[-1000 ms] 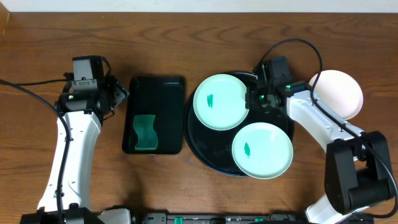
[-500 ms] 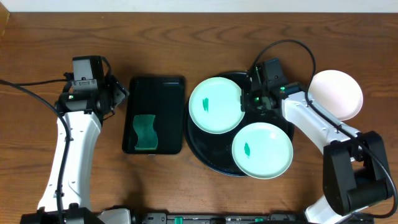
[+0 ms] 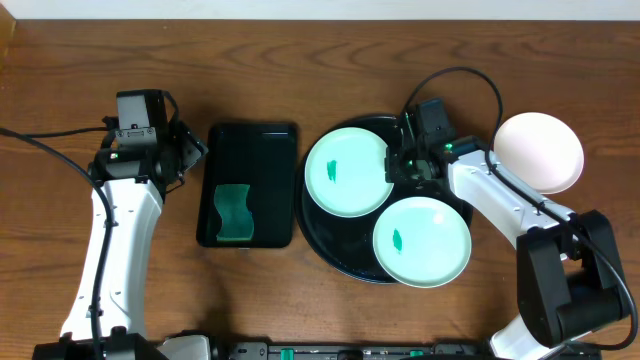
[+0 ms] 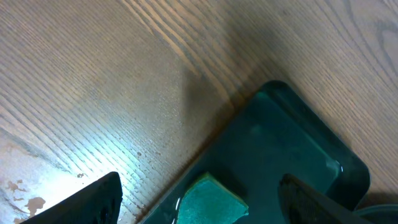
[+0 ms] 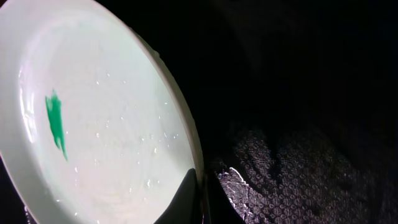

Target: Clean dirty plates on tray and stack at the side

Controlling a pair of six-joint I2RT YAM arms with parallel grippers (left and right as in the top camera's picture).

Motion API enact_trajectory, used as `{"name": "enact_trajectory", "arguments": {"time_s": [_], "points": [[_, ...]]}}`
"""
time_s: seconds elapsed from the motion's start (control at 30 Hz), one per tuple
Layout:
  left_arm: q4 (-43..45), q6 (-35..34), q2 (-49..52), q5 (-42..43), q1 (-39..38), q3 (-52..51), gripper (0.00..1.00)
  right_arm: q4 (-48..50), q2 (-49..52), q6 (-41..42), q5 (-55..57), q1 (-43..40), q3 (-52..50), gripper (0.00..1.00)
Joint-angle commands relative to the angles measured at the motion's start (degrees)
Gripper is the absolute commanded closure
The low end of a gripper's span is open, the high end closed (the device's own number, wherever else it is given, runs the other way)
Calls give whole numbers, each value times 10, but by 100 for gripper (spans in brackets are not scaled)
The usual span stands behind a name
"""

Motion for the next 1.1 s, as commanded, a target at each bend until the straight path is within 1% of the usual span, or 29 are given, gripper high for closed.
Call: {"name": "enact_trajectory", "arguments": {"time_s": [0.0, 0.43, 0.57, 0.77, 0.83, 1.0, 1.03, 1.07], "points": [[0, -5, -2, -2, 2, 3, 19, 2, 5, 8, 11, 8, -7, 99], [0, -5, -2, -2, 2, 3, 19, 2, 5, 8, 16, 8, -7, 99], [0, -5, -2, -1, 2, 3, 20, 2, 5, 23, 16, 8, -8, 99], [3, -5, -2, -1, 2, 3, 20, 7, 27, 24, 15, 8, -8, 99], [4, -5, -2, -1, 2, 3, 19, 8, 36, 40, 7, 8, -8, 99], [4, -5, -2, -1, 2, 3, 19, 10, 37, 42, 2, 8, -8, 99], [4, -5, -2, -1, 2, 3, 19, 10, 37, 41, 3, 8, -8, 97], [4, -5, -2, -1, 2, 3, 19, 10, 37, 41, 3, 7, -8, 87]]}}
